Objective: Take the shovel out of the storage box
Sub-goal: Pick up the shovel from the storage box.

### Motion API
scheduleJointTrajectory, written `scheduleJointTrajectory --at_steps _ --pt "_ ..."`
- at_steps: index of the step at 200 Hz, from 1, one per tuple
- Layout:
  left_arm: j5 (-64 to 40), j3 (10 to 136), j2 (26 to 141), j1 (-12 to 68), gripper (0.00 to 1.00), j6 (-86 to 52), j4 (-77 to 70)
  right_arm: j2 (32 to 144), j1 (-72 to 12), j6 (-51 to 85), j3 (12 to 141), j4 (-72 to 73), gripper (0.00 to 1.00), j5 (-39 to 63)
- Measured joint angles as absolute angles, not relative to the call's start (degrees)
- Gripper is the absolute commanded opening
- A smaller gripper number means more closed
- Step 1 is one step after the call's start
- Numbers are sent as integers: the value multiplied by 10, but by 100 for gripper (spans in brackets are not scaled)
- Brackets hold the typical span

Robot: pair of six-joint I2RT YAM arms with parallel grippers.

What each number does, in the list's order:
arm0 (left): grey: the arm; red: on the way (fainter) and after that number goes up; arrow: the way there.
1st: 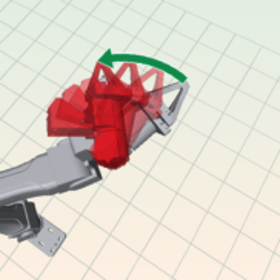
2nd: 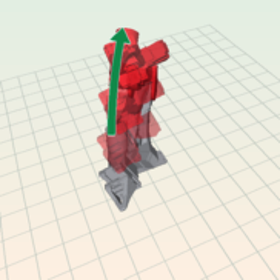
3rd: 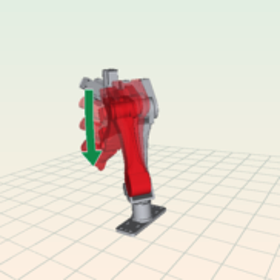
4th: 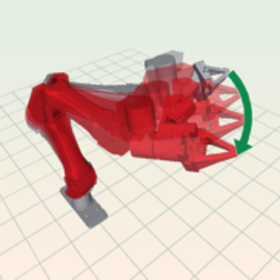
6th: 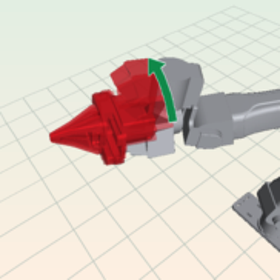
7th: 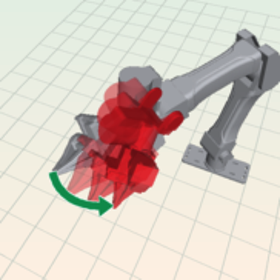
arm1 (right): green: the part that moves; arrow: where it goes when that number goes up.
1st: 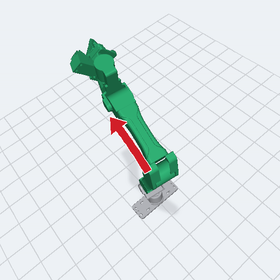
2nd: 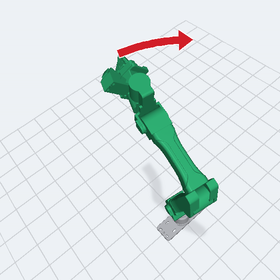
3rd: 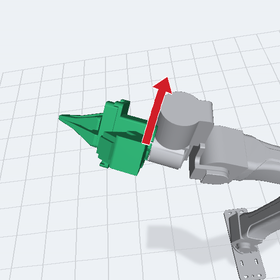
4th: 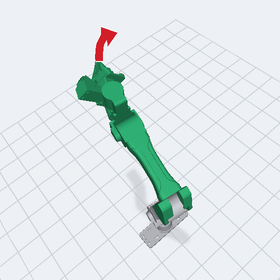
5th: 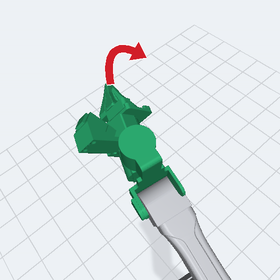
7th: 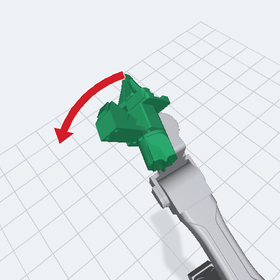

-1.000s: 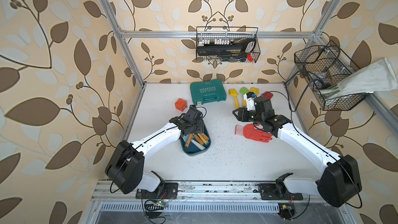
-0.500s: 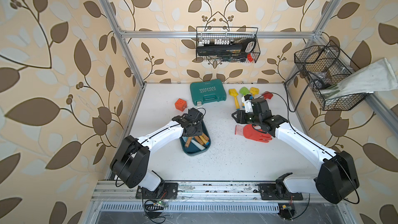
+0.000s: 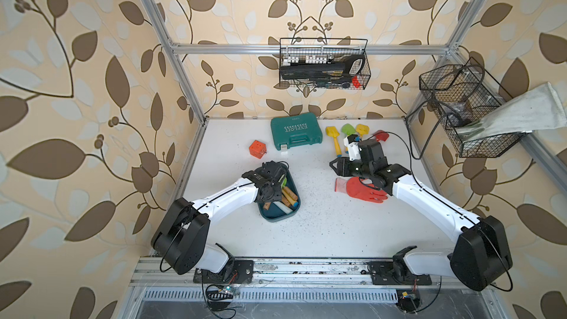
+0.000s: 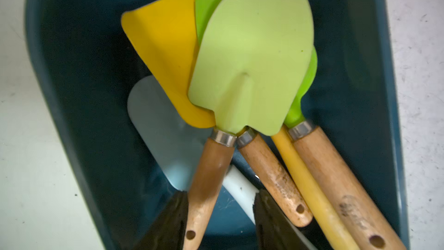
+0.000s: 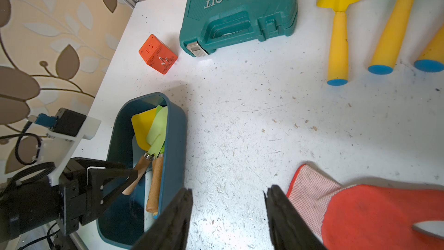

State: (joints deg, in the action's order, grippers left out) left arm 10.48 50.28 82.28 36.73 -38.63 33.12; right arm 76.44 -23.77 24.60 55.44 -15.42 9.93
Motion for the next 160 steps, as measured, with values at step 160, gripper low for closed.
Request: scheduleJointTrajectory --at_steps 160 --pt "103 477 822 367 15 -360 314 755 -231 244 554 -153 52 105"
